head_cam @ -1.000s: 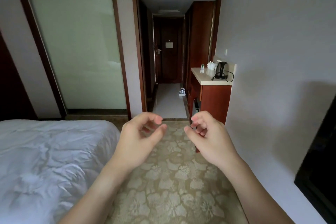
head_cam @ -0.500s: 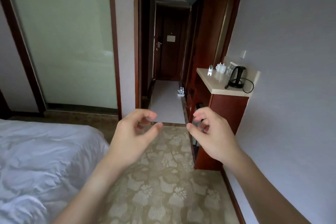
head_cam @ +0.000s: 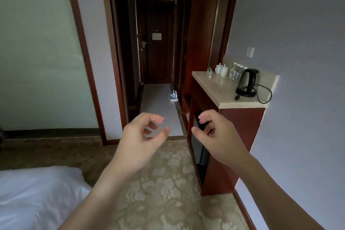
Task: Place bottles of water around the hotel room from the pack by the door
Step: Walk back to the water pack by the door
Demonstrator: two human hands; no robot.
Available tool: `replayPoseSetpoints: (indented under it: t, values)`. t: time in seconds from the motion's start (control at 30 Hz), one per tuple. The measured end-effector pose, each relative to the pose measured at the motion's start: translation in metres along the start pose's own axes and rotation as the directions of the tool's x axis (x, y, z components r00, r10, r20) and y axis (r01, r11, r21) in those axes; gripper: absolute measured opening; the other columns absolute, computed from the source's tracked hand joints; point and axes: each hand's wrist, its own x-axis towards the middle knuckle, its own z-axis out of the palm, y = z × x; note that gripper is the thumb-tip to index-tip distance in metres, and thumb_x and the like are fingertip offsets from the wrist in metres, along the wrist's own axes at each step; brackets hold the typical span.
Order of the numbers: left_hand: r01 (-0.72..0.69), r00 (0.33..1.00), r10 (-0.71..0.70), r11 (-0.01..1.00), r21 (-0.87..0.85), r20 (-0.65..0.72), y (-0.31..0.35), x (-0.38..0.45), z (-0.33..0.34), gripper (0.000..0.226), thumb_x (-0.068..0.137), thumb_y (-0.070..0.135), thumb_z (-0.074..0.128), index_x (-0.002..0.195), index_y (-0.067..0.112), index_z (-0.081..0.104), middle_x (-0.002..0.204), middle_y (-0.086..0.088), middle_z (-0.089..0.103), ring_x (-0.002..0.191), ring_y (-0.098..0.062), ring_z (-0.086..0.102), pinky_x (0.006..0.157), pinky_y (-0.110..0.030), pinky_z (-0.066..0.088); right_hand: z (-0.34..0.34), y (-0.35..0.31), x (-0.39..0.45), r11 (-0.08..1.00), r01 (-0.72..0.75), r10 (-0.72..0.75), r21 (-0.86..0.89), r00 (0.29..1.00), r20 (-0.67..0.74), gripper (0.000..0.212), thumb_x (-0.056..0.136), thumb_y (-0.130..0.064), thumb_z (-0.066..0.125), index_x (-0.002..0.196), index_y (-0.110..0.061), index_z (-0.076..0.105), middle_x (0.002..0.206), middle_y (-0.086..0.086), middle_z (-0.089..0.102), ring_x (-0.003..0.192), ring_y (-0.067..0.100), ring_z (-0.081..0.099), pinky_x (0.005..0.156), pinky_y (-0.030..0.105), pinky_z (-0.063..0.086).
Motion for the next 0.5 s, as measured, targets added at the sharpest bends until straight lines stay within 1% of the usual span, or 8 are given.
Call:
replayPoseSetpoints:
  t: [0.07, 0.13, 0.2, 0.3, 0.37, 0.5]
  values:
    - [0.01, 1.0, -0.009, 1.0, 0.007, -0.008, -0.029, 0.045, 0.012, 0.017, 0.081, 0.037, 0.07, 0.097, 0.036, 0.064, 0.096, 0.013, 0.066, 0.09, -0.006, 0.063, 0.076, -0.024, 0.053, 0.025, 0.028, 0.05, 1.0, 0.0, 0.0, 0.004, 1.0, 0.015, 0.027, 0.082, -0.044, 0.066, 0.102, -0.029, 0.055, 0.093, -0.008, 0.061, 0.077, 0.011, 0.061, 0.072, 0.038, 0.055]
    - [0.011, 1.0, -0.011, 1.0, 0.02, -0.011, -0.059, 0.091, 0.023, 0.019, 0.078, 0.041, 0.067, 0.097, 0.037, 0.064, 0.097, 0.016, 0.065, 0.09, -0.004, 0.062, 0.076, -0.026, 0.054, 0.05, 0.054, 0.104, 1.0, 0.014, -0.014, 0.02, 1.0, 0.021, 0.026, 0.083, -0.041, 0.068, 0.103, -0.029, 0.056, 0.096, -0.013, 0.059, 0.078, 0.008, 0.061, 0.073, 0.036, 0.055]
    - [0.028, 0.999, -0.027, 0.999, 0.038, -0.031, -0.089, 0.14, 0.03, 0.019, 0.078, 0.04, 0.068, 0.096, 0.037, 0.065, 0.098, 0.016, 0.065, 0.09, -0.002, 0.062, 0.076, -0.026, 0.055, 0.074, 0.073, 0.161, 0.999, 0.02, -0.021, 0.037, 0.999, 0.041, 0.027, 0.083, -0.043, 0.067, 0.104, -0.031, 0.055, 0.098, -0.016, 0.058, 0.079, 0.006, 0.06, 0.073, 0.034, 0.055]
    - [0.058, 0.996, -0.056, 0.998, 0.031, -0.064, -0.127, 0.208, 0.031, 0.016, 0.08, 0.036, 0.07, 0.096, 0.037, 0.065, 0.098, 0.014, 0.067, 0.091, -0.002, 0.063, 0.076, -0.024, 0.053, 0.108, 0.089, 0.242, 0.998, 0.035, -0.039, 0.055, 0.996, 0.077, 0.033, 0.082, -0.048, 0.065, 0.108, -0.031, 0.056, 0.099, -0.018, 0.058, 0.081, 0.005, 0.06, 0.075, 0.035, 0.055]
    - [0.065, 0.995, -0.062, 0.997, 0.047, -0.072, -0.15, 0.25, 0.03, 0.016, 0.082, 0.033, 0.071, 0.097, 0.036, 0.065, 0.098, 0.015, 0.067, 0.092, -0.002, 0.063, 0.076, -0.022, 0.052, 0.129, 0.094, 0.29, 0.996, 0.056, -0.063, 0.076, 0.994, 0.093, 0.035, 0.08, -0.051, 0.064, 0.109, -0.031, 0.057, 0.1, -0.017, 0.059, 0.082, 0.005, 0.061, 0.077, 0.037, 0.056]
    - [0.079, 0.993, -0.073, 0.995, 0.061, -0.093, -0.203, 0.329, 0.032, 0.015, 0.082, 0.034, 0.071, 0.097, 0.036, 0.066, 0.096, 0.019, 0.066, 0.094, 0.0, 0.062, 0.076, -0.02, 0.053, 0.165, 0.114, 0.378, 0.994, 0.058, -0.068, 0.095, 0.991, 0.116, 0.031, 0.082, -0.045, 0.069, 0.108, -0.031, 0.057, 0.101, -0.017, 0.06, 0.082, 0.004, 0.061, 0.079, 0.038, 0.056]
